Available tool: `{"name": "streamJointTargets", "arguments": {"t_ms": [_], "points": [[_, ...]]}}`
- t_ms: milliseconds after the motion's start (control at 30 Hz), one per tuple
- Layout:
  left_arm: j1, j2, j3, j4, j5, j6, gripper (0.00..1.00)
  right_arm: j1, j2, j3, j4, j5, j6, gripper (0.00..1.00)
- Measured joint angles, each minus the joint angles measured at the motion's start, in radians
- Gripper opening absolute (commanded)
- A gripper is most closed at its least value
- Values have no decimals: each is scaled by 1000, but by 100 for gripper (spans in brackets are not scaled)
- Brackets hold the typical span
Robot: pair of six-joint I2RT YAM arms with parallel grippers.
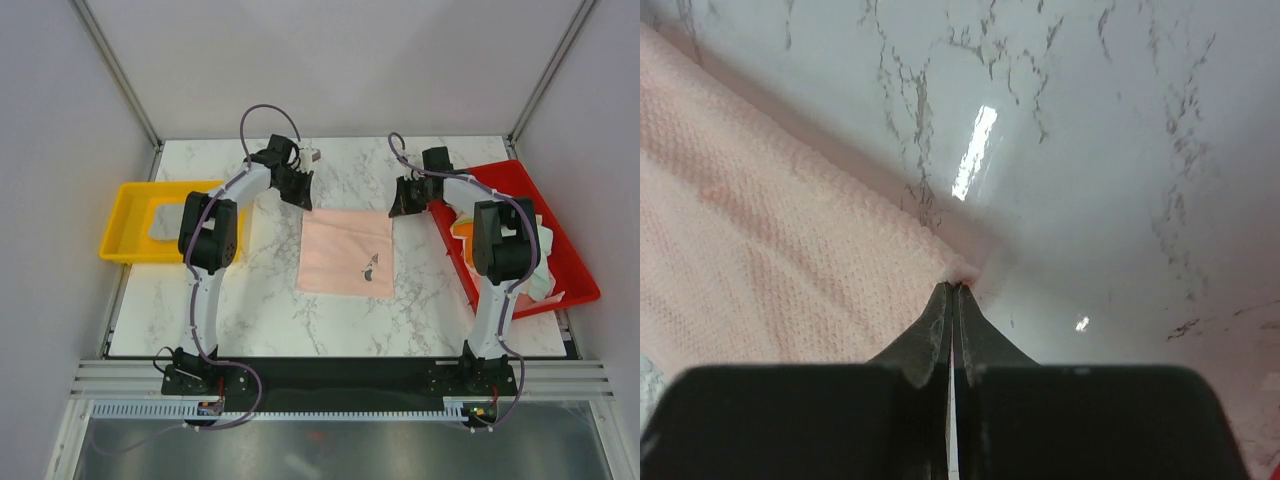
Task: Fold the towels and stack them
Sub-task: Fold the towel
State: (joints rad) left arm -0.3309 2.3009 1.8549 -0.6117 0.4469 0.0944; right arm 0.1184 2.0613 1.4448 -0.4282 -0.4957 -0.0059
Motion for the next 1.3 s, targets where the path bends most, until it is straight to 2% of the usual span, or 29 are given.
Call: {"name": "streamJointTargets", "arguments": {"t_ms": [200,567,867,1300], "points": [[2,0,31,31,-23,-13,2,0,0,10,79,24,6,0],[0,-60,-24,105,-29,-37,2,0,-41,-56,188,50,10,0],[-1,-190,-177,178,-16,-67,2,0,-196,-185,302,53,44,0],[-22,-381,-417,295,11,-139,2,1,-394,-388,375,58,118,0]]}}
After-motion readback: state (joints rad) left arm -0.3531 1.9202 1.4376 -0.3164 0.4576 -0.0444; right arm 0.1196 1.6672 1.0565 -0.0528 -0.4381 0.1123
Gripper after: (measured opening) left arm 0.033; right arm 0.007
